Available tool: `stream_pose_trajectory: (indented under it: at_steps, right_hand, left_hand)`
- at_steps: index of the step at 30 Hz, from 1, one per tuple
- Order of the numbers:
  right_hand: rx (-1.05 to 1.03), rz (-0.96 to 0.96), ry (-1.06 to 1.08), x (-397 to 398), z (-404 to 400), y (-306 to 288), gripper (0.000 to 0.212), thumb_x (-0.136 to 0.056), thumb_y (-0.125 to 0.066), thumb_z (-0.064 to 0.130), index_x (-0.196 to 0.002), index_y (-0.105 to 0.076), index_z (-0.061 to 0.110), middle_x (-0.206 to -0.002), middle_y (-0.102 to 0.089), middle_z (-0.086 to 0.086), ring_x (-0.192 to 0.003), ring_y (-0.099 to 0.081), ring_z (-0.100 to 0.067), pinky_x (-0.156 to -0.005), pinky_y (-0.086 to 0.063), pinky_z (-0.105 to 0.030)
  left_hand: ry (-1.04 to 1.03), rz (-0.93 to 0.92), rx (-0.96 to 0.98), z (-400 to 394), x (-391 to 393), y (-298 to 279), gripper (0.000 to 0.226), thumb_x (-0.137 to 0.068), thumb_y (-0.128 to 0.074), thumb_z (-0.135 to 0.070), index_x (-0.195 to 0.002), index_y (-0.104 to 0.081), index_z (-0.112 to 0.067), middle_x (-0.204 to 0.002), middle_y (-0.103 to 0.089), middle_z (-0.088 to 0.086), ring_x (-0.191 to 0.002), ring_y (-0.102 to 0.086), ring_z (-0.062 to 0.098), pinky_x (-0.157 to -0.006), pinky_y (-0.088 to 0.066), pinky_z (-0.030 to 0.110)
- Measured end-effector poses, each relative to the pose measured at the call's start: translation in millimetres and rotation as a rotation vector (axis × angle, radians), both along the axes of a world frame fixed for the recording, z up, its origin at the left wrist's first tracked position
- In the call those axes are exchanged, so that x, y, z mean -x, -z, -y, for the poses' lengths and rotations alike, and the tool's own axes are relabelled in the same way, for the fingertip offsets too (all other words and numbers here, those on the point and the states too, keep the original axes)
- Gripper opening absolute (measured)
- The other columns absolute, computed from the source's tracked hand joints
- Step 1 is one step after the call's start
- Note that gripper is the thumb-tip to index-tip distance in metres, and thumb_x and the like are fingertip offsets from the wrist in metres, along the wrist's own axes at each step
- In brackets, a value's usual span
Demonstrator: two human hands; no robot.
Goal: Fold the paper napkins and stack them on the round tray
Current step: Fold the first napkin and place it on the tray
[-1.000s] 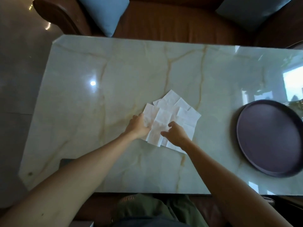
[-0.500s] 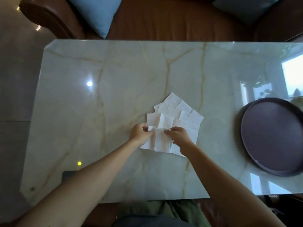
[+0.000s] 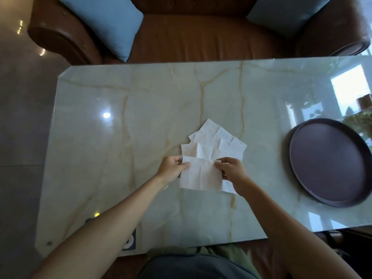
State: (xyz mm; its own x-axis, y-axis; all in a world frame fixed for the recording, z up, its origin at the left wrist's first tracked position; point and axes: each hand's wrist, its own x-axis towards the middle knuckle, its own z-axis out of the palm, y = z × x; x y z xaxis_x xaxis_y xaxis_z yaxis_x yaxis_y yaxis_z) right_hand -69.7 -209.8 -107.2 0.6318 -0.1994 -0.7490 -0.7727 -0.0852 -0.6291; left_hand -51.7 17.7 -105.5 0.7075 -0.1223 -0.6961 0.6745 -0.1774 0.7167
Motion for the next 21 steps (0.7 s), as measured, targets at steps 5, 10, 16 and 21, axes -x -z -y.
stream_pose_trajectory:
  at_steps: [5,10,16,21]
  right_hand:
    - [0.047,0.012,0.005,16,0,-18,0.031,-0.092,-0.072,0.019,-0.121,-0.062,0.011,-0.102,-0.071,-0.007,-0.082,-0.071,-0.02,-0.075,-0.056,-0.033]
    - [0.12,0.201,-0.096,33,-9,-44,0.037,-0.086,-0.076,0.039,-0.118,-0.064,0.025,-0.112,-0.069,0.004,-0.101,-0.069,-0.012,-0.077,-0.05,-0.026]
    - [-0.068,0.317,-0.193,23,-21,-73,0.048,-0.08,-0.078,0.039,-0.125,-0.061,0.031,-0.133,-0.063,0.013,-0.121,-0.063,-0.008,-0.097,-0.052,-0.029]
    - [-0.202,0.256,-0.296,15,-19,-86,0.078,-0.076,-0.081,0.034,-0.144,-0.043,0.031,-0.138,-0.059,0.0,-0.125,-0.062,-0.017,-0.1,-0.055,-0.036]
  left_hand:
    - [-0.038,0.012,0.092,4,-2,-20,0.015,-0.091,-0.073,-0.009,-0.105,-0.076,-0.005,-0.105,-0.078,0.012,-0.089,-0.073,0.018,-0.082,-0.06,0.033]
    - [-0.043,0.063,0.142,16,-8,-40,0.022,-0.086,-0.078,-0.014,-0.103,-0.074,0.0,-0.095,-0.076,0.009,-0.081,-0.071,0.016,-0.069,-0.059,0.026]
    - [-0.05,0.133,0.132,30,-14,-60,0.011,-0.088,-0.076,-0.017,-0.087,-0.069,-0.01,-0.08,-0.07,0.003,-0.073,-0.068,0.017,-0.059,-0.055,0.029]
    - [-0.124,0.158,0.102,35,-20,-73,0.011,-0.09,-0.072,-0.014,-0.094,-0.069,-0.004,-0.085,-0.073,0.007,-0.069,-0.071,0.015,-0.056,-0.056,0.026]
